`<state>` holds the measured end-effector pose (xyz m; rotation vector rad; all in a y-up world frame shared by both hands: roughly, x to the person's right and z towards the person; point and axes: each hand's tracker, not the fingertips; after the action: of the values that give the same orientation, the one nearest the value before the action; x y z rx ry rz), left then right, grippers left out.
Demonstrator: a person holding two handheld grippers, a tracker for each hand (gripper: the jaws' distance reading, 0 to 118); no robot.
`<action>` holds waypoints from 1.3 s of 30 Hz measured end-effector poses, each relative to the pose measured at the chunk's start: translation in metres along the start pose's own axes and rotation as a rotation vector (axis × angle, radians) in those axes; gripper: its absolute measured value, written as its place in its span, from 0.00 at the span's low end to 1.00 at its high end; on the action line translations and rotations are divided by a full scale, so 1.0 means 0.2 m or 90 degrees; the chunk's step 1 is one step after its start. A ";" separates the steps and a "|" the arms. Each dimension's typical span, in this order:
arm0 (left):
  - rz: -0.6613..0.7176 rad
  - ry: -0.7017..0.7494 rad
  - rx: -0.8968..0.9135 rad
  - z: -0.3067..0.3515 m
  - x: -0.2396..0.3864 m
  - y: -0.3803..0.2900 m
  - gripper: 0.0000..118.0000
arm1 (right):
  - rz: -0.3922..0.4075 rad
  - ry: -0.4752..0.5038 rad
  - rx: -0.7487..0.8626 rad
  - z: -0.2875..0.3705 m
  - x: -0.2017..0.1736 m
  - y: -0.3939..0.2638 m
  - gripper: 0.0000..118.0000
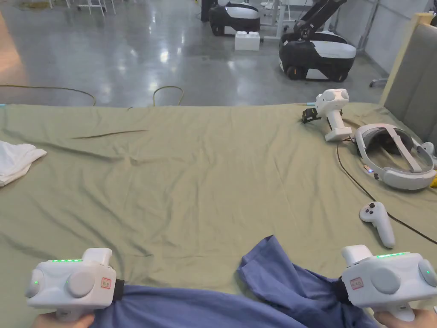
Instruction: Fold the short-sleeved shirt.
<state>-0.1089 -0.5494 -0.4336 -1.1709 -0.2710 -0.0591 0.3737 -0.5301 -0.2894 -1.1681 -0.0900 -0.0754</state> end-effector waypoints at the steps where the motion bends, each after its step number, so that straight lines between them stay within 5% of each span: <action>1: 0.011 -0.017 0.011 0.05 -0.02 0.00 0.04 | -0.019 0.001 0.012 0.06 0.01 -0.02 0.02; 11: 0.058 -0.243 0.329 1.18 -0.19 -0.29 0.04 | -0.053 0.040 0.334 1.04 -0.02 -0.22 0.02; 21: 0.036 -0.177 0.586 2.09 -0.26 -0.12 0.04 | -0.061 0.035 0.564 1.72 -0.03 0.13 0.02; 39: 0.063 -0.062 0.693 2.38 -0.28 0.76 0.03 | -0.038 -0.075 0.669 2.13 -0.14 1.15 0.02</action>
<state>-0.2207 -0.0601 -0.4116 -0.1025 -0.2721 0.2135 0.3575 -0.0479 -0.3370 -0.1187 -0.2345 -0.0051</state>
